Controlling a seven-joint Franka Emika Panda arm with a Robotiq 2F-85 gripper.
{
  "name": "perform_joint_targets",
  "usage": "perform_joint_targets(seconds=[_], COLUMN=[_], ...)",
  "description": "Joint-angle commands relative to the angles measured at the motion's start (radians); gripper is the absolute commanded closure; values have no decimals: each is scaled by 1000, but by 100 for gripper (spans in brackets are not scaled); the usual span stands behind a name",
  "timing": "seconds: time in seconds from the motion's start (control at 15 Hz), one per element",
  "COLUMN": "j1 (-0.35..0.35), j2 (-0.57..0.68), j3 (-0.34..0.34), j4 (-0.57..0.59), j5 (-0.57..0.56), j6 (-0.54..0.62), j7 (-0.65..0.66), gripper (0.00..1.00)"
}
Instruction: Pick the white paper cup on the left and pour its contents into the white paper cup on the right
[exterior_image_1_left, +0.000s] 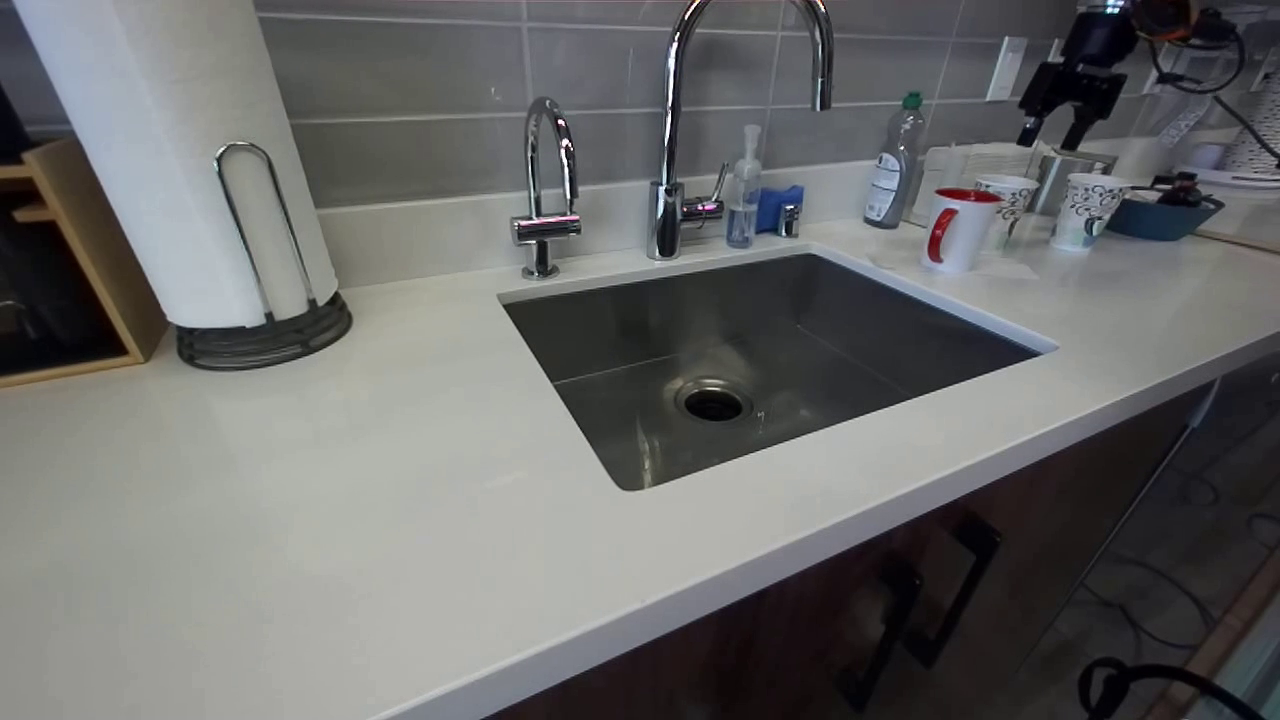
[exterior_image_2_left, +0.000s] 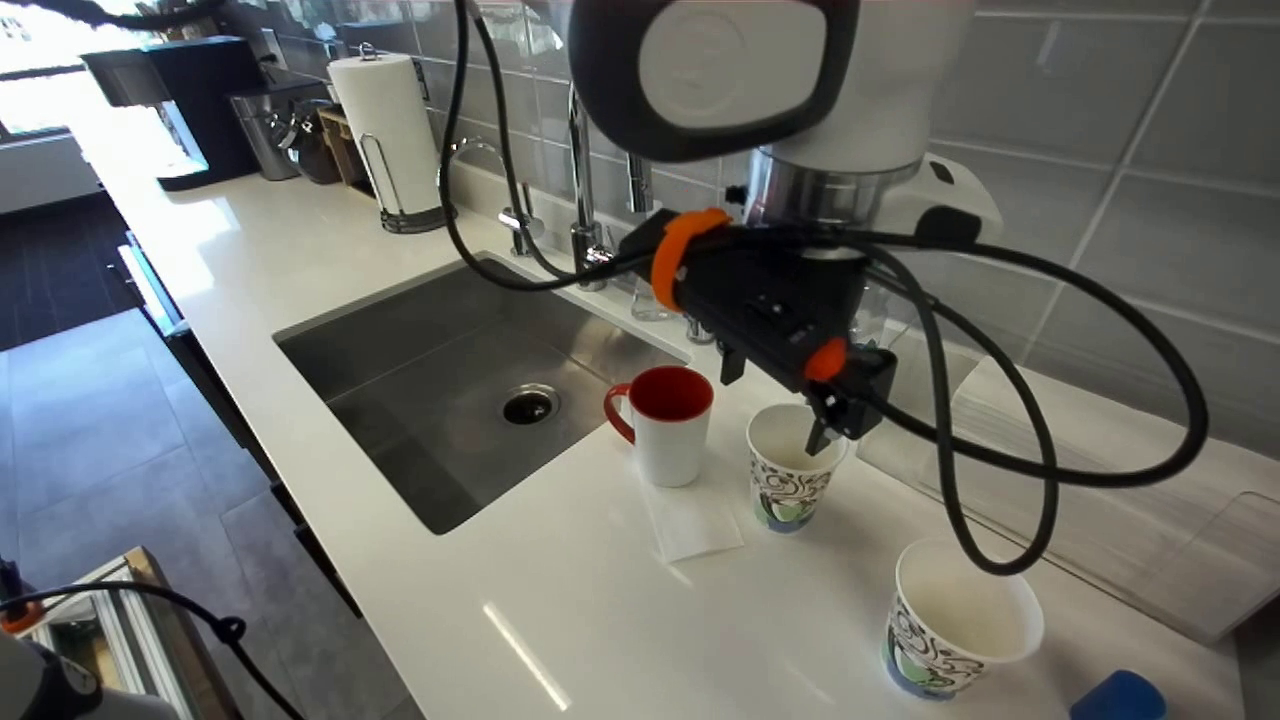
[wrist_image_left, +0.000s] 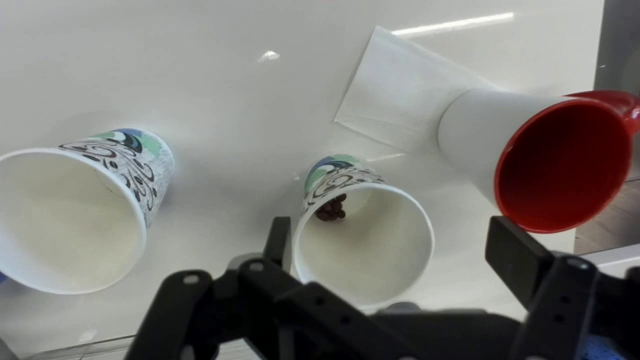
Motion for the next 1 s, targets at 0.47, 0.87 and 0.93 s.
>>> perform_joint_targets(seconds=[0.47, 0.87, 0.93], j1=[-104, -117, -119], j2=[187, 220, 224], j3=[86, 96, 97], j4=[164, 199, 204], j5=[9, -5, -6], j6=[13, 18, 19], j7=[81, 107, 110], gripper=[47, 71, 76])
